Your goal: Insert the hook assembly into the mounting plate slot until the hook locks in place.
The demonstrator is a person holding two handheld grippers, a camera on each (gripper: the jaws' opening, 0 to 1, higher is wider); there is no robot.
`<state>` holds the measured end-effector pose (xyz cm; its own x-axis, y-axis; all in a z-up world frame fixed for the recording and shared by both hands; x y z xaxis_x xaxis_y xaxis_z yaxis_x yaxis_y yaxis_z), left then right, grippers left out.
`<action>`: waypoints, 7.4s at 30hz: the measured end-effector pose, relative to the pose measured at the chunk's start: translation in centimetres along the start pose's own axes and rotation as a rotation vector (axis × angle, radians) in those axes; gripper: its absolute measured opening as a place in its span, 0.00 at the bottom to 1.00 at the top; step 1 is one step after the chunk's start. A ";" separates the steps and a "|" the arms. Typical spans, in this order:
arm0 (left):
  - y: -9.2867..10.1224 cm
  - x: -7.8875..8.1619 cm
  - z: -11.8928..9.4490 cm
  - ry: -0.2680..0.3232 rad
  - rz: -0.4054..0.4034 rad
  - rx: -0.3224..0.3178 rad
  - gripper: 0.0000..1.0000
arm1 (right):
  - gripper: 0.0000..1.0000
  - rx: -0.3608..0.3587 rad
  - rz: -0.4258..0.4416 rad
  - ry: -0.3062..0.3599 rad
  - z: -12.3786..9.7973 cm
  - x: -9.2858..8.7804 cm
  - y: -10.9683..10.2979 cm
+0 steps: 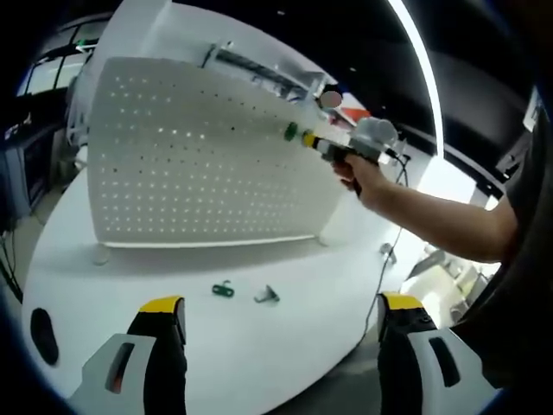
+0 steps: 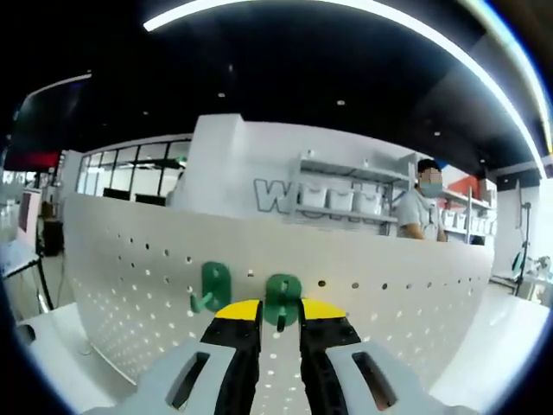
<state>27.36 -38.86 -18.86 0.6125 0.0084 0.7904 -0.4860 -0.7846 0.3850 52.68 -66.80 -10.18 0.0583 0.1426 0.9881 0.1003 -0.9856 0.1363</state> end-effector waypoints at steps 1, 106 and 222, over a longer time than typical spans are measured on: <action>0.0 0.0 0.0 0.001 0.000 0.000 0.94 | 0.15 0.000 -0.001 0.001 -0.1 0.1 0.0; 2.8 -3.2 -1.8 -0.042 0.033 0.003 0.90 | 0.27 0.396 -0.055 -0.360 -26.8 -14.1 -6.8; -10.2 -4.6 22.9 -0.427 0.356 -0.221 0.05 | 0.28 0.611 -0.033 -0.674 -25.8 -18.0 -9.2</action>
<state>43.80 -45.03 -37.30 0.5622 -0.5172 0.6452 -0.7976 -0.5453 0.2579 25.14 -62.63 -27.32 0.5953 0.3827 0.7066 0.6103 -0.7873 -0.0877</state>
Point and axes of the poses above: the point that each gripper's makers call its tool centre point, and the gripper's own axes: z roughly forward along the fingers, y roughly to its right, x roughly out of its top, the point moved 7 cm from there along -z, roughly backward along the fingers, and after that the axes turned 5 degrees about -y, right-handed, at the moved point
